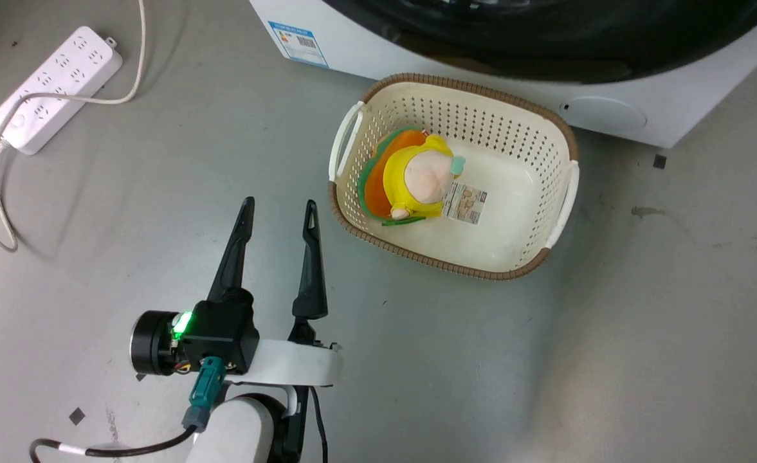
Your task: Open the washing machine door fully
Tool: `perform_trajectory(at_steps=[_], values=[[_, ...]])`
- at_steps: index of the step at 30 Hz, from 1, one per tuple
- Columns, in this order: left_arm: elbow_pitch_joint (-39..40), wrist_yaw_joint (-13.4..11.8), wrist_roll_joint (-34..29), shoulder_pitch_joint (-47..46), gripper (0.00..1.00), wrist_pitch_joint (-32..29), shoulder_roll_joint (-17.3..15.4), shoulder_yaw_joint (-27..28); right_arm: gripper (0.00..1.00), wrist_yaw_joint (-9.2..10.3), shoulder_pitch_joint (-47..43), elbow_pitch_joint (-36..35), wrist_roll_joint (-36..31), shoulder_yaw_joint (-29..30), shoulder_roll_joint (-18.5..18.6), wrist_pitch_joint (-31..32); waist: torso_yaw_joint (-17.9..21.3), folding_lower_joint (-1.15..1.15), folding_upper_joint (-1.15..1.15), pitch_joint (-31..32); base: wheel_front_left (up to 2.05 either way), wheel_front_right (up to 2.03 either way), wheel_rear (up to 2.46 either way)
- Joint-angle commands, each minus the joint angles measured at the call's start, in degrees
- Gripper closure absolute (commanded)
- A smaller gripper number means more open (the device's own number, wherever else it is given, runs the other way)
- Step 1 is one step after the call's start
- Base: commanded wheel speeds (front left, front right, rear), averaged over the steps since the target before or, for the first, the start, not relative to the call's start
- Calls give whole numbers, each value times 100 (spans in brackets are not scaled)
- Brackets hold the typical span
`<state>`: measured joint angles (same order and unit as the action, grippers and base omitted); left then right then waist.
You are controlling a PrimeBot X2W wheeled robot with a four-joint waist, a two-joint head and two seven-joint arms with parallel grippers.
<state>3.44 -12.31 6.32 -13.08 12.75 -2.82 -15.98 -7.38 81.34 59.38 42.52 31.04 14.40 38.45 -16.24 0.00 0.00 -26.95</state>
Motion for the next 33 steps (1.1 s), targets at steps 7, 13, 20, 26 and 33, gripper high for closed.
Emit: perform_trajectory(at_steps=[7,13,20,26,33], values=[[-51,-39,-30,7,0,135,-6,-72,100,-11,-245,207,507,230,-225,684,43,0,0,412,0,0,0],[-160,-42,-53,223,0,206,-6,-132,100,-11,-909,-37,884,330,-621,1269,111,0,0,873,0,0,0],[-272,29,-126,594,0,225,-6,-136,100,-11,-1994,-711,1229,229,-1055,1848,229,0,0,1393,0,0,0],[-347,137,-186,951,0,225,-6,-109,100,-11,-2949,-1113,1730,-207,-1147,2295,281,0,0,1838,0,0,0],[-394,266,-203,1216,0,225,-6,-127,100,-11,-3621,-1281,3175,-1681,-1150,2246,309,0,0,2030,0,0,0]])
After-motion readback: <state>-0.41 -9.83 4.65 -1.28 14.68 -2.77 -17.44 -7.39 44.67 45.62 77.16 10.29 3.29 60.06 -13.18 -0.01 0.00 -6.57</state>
